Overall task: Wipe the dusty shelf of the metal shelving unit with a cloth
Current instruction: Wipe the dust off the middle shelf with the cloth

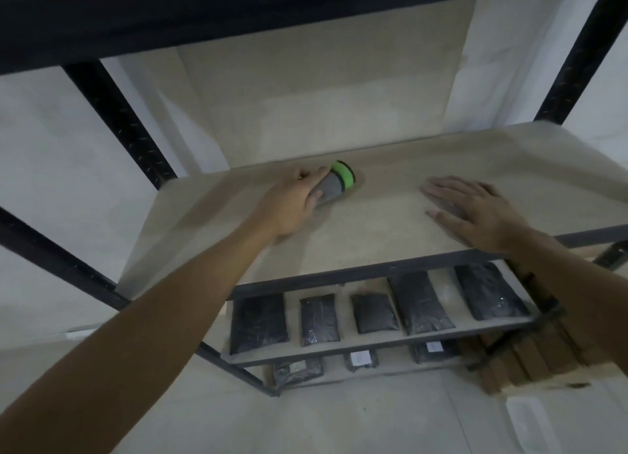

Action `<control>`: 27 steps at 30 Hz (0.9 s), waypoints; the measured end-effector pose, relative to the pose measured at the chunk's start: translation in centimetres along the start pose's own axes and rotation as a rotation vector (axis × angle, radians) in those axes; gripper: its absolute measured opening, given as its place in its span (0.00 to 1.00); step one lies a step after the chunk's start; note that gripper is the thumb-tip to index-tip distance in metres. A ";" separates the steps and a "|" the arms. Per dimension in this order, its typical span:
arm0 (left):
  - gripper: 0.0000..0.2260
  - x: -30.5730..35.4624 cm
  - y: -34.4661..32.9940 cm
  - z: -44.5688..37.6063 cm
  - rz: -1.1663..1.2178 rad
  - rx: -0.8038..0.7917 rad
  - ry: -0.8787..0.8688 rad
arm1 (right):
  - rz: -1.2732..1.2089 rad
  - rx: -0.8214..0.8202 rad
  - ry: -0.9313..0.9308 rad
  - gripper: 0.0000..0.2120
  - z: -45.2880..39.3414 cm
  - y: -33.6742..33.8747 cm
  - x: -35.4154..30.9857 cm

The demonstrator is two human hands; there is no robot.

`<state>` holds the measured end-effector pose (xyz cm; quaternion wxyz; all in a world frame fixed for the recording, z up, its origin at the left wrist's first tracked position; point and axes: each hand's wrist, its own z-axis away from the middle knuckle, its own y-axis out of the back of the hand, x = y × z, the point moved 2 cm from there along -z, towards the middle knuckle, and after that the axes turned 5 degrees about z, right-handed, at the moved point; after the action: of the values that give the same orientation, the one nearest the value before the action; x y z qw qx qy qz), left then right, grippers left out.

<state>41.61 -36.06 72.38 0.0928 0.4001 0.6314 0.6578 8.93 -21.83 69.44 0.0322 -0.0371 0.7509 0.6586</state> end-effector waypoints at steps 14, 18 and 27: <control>0.23 3.0 0.5 3.5 0.044 0.079 -0.148 | -0.016 0.013 0.017 0.30 0.0 0.2 -0.1; 0.23 1.4 -1.6 1.2 -0.065 0.030 -0.011 | -0.016 0.019 0.026 0.29 0.1 0.2 0.1; 0.23 7.6 -0.1 8.8 0.029 -0.204 -0.359 | -0.013 0.015 0.007 0.29 0.0 0.2 0.1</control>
<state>42.23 -24.61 74.31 0.2345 0.5087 0.5287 0.6378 8.83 -21.81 69.58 0.0340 -0.0442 0.7558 0.6524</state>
